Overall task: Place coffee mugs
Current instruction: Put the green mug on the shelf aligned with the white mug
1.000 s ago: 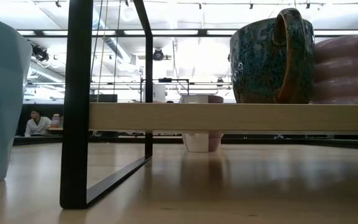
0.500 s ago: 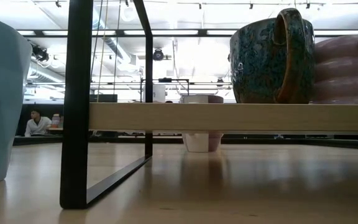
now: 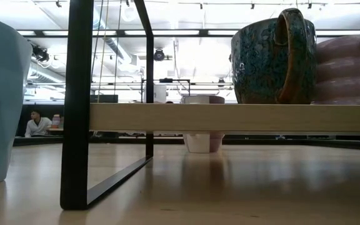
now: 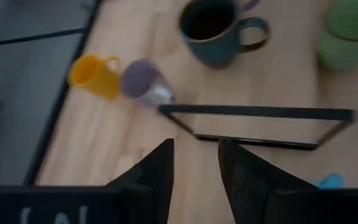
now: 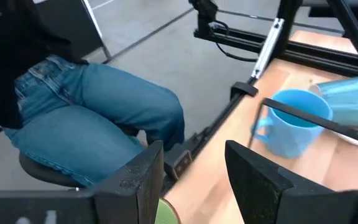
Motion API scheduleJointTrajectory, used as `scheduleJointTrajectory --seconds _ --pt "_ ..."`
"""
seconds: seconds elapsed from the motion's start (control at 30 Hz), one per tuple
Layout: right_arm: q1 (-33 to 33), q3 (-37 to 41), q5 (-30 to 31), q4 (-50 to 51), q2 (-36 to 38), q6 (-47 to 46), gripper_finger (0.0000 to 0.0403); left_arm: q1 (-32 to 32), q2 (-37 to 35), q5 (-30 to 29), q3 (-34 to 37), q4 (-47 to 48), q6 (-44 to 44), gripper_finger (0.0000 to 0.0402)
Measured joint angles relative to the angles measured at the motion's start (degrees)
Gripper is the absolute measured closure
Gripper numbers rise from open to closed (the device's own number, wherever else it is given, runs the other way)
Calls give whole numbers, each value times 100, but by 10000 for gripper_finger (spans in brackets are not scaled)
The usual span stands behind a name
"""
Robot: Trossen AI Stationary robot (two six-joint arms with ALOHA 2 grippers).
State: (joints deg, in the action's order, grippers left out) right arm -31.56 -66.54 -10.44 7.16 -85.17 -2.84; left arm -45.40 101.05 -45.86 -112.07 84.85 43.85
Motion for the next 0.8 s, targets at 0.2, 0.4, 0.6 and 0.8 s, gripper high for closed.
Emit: scheduleJointTrajectory --seconds 0.2,0.4,0.6,0.8 --pt "126 0 0 401 -1 7 224 -62 16 -117 0 472 723 283" --pt "-44 -2 3 647 -270 5 224 -44 16 -203 0 432 957 285" --pt "-214 0 139 701 -610 7 224 -33 18 -199 0 288 960 285" --pt "-222 0 191 720 -793 37 227 -33 18 -190 0 176 960 285"
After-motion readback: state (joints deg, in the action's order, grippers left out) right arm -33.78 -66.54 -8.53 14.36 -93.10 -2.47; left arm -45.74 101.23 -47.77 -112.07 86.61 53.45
